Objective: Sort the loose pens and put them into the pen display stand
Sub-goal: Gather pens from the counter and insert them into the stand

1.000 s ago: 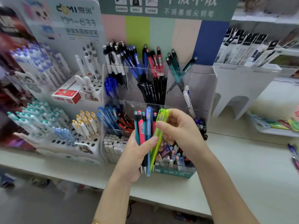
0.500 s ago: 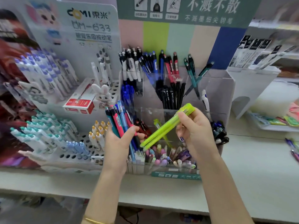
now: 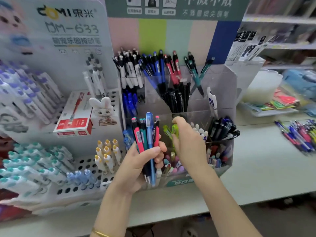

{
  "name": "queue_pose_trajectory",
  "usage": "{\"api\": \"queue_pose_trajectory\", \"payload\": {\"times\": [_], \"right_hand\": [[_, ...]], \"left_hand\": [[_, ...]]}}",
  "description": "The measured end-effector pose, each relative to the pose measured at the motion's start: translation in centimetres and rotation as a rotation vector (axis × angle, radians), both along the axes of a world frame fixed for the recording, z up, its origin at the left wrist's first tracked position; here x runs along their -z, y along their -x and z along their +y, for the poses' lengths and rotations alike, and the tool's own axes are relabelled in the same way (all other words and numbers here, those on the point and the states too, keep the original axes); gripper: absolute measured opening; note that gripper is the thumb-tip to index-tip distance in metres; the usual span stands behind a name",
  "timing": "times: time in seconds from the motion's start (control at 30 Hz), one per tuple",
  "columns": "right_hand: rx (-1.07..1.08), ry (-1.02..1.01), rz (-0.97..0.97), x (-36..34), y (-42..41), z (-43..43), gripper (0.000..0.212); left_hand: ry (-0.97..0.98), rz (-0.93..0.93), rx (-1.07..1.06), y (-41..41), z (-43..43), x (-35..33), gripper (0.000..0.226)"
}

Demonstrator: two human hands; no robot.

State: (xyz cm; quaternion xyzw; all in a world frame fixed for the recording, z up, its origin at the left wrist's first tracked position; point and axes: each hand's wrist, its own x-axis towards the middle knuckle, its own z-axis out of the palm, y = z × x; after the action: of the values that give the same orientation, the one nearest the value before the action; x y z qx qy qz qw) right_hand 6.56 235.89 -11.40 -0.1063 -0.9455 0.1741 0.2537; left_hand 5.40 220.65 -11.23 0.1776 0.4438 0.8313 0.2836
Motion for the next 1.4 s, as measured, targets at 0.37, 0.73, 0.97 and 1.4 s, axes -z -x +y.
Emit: {"api": "queue_pose_trajectory", "payload": {"times": [0.37, 0.73, 0.97, 1.4], "right_hand": [[-0.104, 0.451, 0.165, -3.6, -1.7, -0.6, 0.022], [-0.309, 1.105, 0.193, -5.8, 0.4, -3.2, 0.007], [-0.186, 1.009, 0.539, -6.1, 2.0, -3.7, 0.005], [-0.215, -0.105, 0.34, 0.3, 2.8, -5.9, 0.01]], "left_hand": [[0.241, 0.15, -0.056, 0.4, -1.4, 0.1, 0.038], [0.41, 0.152, -0.171, 0.7, -4.3, -1.0, 0.025], [0.409, 0.125, -0.394, 1.0, -7.5, -0.9, 0.018], [0.175, 0.115, -0.25, 0.0, -7.4, -1.3, 0.034]]}}
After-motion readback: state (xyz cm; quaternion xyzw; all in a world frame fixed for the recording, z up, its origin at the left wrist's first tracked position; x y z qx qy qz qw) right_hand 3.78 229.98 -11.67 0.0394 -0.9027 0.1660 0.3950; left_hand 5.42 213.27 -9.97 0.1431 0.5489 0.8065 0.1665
